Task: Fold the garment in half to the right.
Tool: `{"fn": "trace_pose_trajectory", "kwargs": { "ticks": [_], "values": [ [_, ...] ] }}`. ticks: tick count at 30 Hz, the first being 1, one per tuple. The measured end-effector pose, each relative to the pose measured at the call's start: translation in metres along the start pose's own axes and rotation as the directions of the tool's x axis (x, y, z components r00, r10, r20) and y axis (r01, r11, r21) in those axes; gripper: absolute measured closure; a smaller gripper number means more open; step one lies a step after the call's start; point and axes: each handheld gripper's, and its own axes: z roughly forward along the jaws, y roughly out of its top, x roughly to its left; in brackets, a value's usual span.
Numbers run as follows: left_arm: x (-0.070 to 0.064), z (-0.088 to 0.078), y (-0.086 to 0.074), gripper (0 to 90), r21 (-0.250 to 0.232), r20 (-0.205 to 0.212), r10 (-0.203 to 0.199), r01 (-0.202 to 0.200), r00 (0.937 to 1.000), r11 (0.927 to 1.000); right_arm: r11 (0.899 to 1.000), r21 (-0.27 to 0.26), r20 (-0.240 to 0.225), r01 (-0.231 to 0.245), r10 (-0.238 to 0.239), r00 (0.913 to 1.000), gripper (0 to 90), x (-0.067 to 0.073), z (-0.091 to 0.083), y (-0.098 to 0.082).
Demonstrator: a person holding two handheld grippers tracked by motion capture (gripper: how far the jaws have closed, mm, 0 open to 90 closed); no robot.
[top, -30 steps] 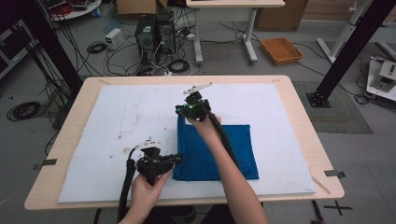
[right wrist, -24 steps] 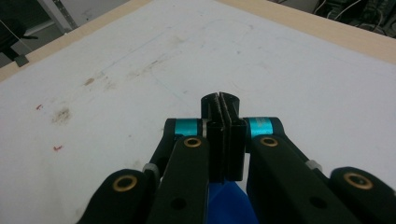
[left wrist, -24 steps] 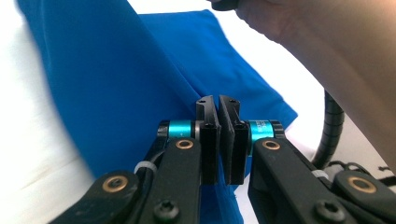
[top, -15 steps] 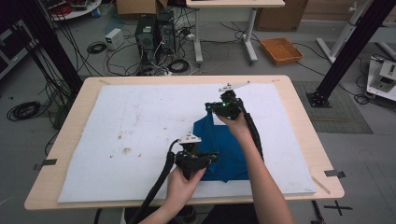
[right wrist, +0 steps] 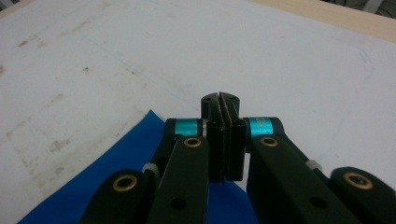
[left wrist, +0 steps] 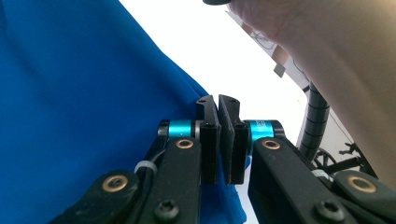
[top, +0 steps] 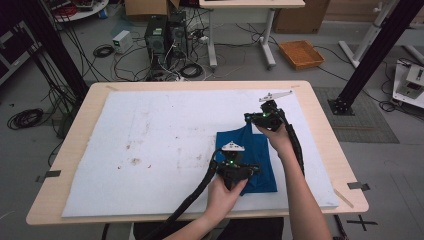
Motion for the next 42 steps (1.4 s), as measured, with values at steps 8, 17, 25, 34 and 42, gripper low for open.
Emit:
{"fn": "trace_pose_trajectory", "kwargs": {
  "ticks": [8,17,25,34,42],
  "values": [
    [-0.007,0.020,0.002,86.7,0.017,0.013,0.001,-0.001,0.9999,0.9999,0.999,0.041,0.051,-0.025,0.023,0.9984,89.8,-0.017,-0.009,-0.015],
    [-0.009,0.034,0.001,86.6,0.025,0.009,0.024,-0.025,0.9997,0.9994,0.997,0.074,0.129,0.001,-0.010,0.9916,89.5,-0.020,-0.011,-0.018],
    [-0.012,0.029,0.000,54.1,-0.014,0.044,0.092,-0.092,0.9948,0.9957,0.995,0.069,0.232,-0.071,0.053,0.9714,73.4,-0.028,-0.011,-0.035],
    [-0.004,-0.040,0.008,46.1,-0.114,-0.078,0.269,-0.276,0.9601,0.9543,0.988,-0.075,0.229,-0.135,0.149,0.9620,63.0,-0.013,-0.049,-0.065],
    [0.042,-0.114,-0.003,43.3,-0.130,-0.260,0.276,-0.317,0.9254,0.9396,0.973,-0.132,0.153,-0.189,0.209,0.9659,63.1,0.014,-0.072,-0.105]
  ]
}}
